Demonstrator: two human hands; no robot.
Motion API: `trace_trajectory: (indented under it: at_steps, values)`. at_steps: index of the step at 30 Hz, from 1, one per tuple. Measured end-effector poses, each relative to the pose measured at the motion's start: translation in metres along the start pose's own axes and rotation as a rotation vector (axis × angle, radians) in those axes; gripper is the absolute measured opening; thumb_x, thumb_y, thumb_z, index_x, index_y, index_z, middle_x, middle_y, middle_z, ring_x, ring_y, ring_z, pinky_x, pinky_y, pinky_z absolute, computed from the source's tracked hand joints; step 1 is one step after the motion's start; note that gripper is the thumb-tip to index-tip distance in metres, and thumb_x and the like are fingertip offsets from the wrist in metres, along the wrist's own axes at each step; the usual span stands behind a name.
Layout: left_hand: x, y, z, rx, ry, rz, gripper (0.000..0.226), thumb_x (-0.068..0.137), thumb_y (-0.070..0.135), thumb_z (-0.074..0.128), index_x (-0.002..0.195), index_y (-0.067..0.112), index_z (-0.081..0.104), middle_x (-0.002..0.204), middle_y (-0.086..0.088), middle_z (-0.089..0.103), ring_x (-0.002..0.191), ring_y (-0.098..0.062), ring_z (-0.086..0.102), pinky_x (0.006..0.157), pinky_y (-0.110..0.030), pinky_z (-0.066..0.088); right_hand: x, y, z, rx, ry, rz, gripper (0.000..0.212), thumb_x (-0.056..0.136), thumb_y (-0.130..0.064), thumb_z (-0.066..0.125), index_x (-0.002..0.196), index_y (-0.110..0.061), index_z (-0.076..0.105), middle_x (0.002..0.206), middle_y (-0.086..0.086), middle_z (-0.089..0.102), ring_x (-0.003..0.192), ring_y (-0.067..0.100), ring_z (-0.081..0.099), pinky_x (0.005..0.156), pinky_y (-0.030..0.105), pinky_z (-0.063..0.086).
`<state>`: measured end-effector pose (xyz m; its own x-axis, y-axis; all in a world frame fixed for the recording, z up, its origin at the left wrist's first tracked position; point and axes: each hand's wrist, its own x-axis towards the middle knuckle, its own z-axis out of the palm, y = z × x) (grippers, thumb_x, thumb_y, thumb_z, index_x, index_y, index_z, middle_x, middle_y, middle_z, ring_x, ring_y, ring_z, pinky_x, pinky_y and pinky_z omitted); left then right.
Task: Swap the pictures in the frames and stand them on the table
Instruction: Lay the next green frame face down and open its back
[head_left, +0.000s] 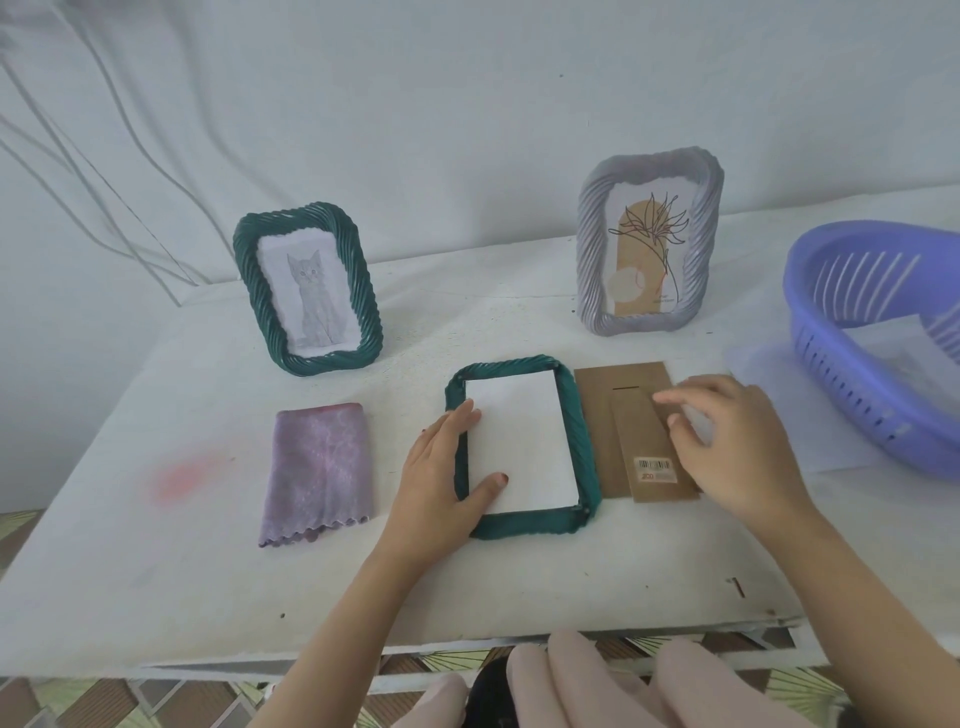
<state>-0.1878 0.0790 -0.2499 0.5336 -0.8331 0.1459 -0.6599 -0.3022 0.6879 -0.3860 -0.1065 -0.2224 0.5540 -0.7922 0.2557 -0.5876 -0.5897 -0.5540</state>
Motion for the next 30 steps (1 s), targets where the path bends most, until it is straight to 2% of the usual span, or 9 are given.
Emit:
trace_trajectory:
  at_steps: [3,6,10,14,17,19,21,25,30]
  values:
    - [0.000,0.000,0.000,-0.008,0.008,-0.018,0.070,0.081,0.031,0.067,0.141,0.025,0.031,0.138,0.016,0.038,0.128,-0.001,0.028,0.111,-0.028,0.024,-0.005,-0.024,0.008,0.089,0.049,-0.104,0.027,0.082,-0.005,0.059,0.102,-0.020,0.068,0.093,-0.007,0.064,0.083,0.011,0.044,0.075,0.023,0.034]
    - [-0.001,0.001,0.000,-0.002,0.009,-0.033,0.073,0.081,0.032,0.067,0.142,0.025,0.029,0.143,0.008,0.036,0.132,-0.006,0.027,0.112,-0.030,0.024,-0.004,-0.042,0.021,0.224,-0.056,-0.124,0.029,0.083,-0.008,0.059,0.105,-0.025,0.066,0.088,-0.014,0.064,0.078,-0.001,0.043,0.073,0.009,0.033]
    - [-0.001,0.001,0.000,0.007,-0.005,-0.045,0.075,0.081,0.036,0.066,0.143,0.028,0.025,0.146,0.003,0.034,0.136,-0.010,0.024,0.113,-0.034,0.023,-0.004,-0.054,0.036,0.158,-0.156,-0.138,0.033,0.084,-0.018,0.058,0.117,-0.025,0.059,0.096,-0.010,0.065,0.089,0.010,0.047,0.075,0.024,0.038]
    - [-0.001,0.000,0.000,0.016,-0.001,-0.051,0.075,0.081,0.041,0.064,0.143,0.028,0.025,0.146,0.002,0.034,0.137,-0.011,0.024,0.113,-0.036,0.025,-0.004,-0.063,0.043,0.088,-0.183,-0.119,0.038,0.085,-0.022,0.058,0.123,-0.023,0.055,0.102,-0.006,0.065,0.096,0.017,0.051,0.081,0.031,0.045]
    - [-0.001,0.001,0.000,0.019,0.010,-0.059,0.076,0.080,0.039,0.066,0.144,0.027,0.026,0.146,0.003,0.035,0.136,-0.011,0.025,0.113,-0.034,0.025,-0.001,-0.066,0.044,0.209,-0.139,-0.059,0.033,0.083,-0.020,0.063,0.116,-0.023,0.059,0.091,-0.009,0.064,0.079,0.008,0.050,0.073,0.026,0.045]
    - [-0.001,0.002,0.000,0.027,0.015,-0.053,0.076,0.080,0.039,0.066,0.143,0.025,0.027,0.146,0.003,0.035,0.136,-0.011,0.025,0.113,-0.032,0.023,0.000,-0.067,0.043,0.284,-0.166,-0.022,0.029,0.081,-0.020,0.066,0.109,-0.025,0.060,0.080,-0.013,0.060,0.069,0.005,0.049,0.065,0.020,0.042]
    - [-0.001,0.002,0.000,0.034,0.016,-0.045,0.076,0.080,0.039,0.066,0.143,0.025,0.027,0.146,0.003,0.035,0.136,-0.010,0.024,0.113,-0.030,0.022,0.001,-0.069,0.042,0.313,-0.212,-0.005,0.027,0.080,-0.020,0.068,0.104,-0.027,0.059,0.073,-0.012,0.058,0.063,0.005,0.049,0.061,0.020,0.043]
    - [-0.001,0.003,0.000,0.042,0.007,-0.053,0.078,0.079,0.045,0.065,0.144,0.026,0.025,0.147,0.004,0.032,0.137,-0.010,0.022,0.114,-0.030,0.021,0.001,-0.066,0.040,0.255,-0.188,-0.017,0.026,0.080,-0.017,0.067,0.102,-0.027,0.056,0.068,-0.011,0.059,0.061,0.005,0.053,0.061,0.023,0.046]
    - [-0.002,0.005,-0.001,0.025,0.004,-0.055,0.077,0.081,0.045,0.063,0.145,0.023,0.024,0.147,0.005,0.032,0.136,-0.010,0.024,0.113,-0.030,0.021,-0.001,-0.063,0.039,0.184,-0.074,-0.005,0.023,0.081,-0.016,0.067,0.101,-0.023,0.060,0.068,-0.012,0.063,0.064,0.003,0.056,0.057,0.010,0.038]
